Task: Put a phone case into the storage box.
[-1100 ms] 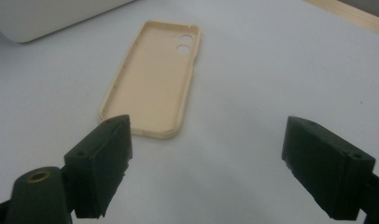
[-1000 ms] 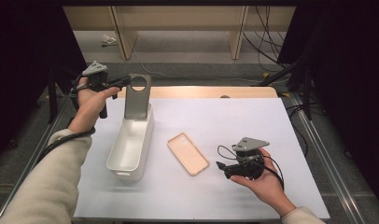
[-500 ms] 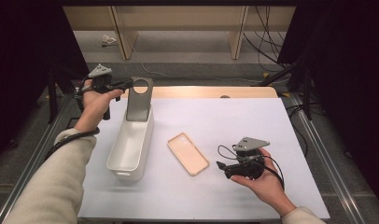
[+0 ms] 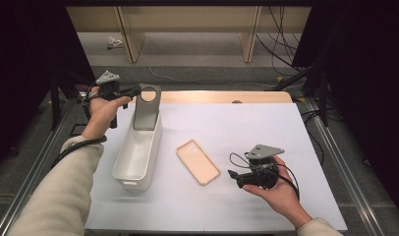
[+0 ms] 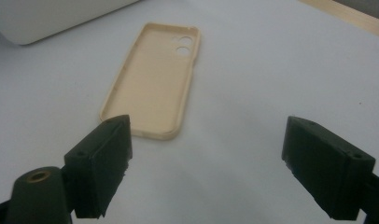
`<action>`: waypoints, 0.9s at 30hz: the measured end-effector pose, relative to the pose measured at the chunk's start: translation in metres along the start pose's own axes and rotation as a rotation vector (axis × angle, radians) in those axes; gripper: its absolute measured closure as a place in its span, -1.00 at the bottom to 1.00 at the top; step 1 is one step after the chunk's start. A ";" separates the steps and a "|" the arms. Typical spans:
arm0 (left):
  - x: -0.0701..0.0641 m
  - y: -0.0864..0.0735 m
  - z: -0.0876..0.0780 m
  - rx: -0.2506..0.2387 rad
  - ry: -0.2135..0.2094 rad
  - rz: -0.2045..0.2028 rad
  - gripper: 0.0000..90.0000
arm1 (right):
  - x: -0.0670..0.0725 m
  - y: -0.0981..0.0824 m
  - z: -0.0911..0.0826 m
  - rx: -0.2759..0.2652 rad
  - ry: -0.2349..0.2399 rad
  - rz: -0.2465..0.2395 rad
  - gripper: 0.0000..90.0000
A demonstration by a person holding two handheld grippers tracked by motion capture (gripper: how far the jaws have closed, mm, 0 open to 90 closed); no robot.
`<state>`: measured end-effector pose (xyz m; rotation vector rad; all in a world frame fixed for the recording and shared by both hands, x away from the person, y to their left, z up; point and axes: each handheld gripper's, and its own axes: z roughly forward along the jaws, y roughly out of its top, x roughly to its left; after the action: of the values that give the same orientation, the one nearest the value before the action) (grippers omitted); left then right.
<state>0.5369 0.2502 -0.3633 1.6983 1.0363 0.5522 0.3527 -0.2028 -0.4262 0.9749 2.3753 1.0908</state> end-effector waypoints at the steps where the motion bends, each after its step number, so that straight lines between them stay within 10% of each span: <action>1: 0.000 -0.001 0.001 0.001 -0.001 0.000 0.83 | 0.000 0.000 0.000 0.000 0.000 0.000 -0.62; 27: 0.007 -0.016 0.012 0.035 0.012 -0.028 0.82 | 0.000 0.000 0.000 0.003 0.008 0.000 -0.62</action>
<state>0.5435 0.2518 -0.3833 1.7110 1.0821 0.5292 0.3529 -0.2029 -0.4264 0.9730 2.3833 1.0936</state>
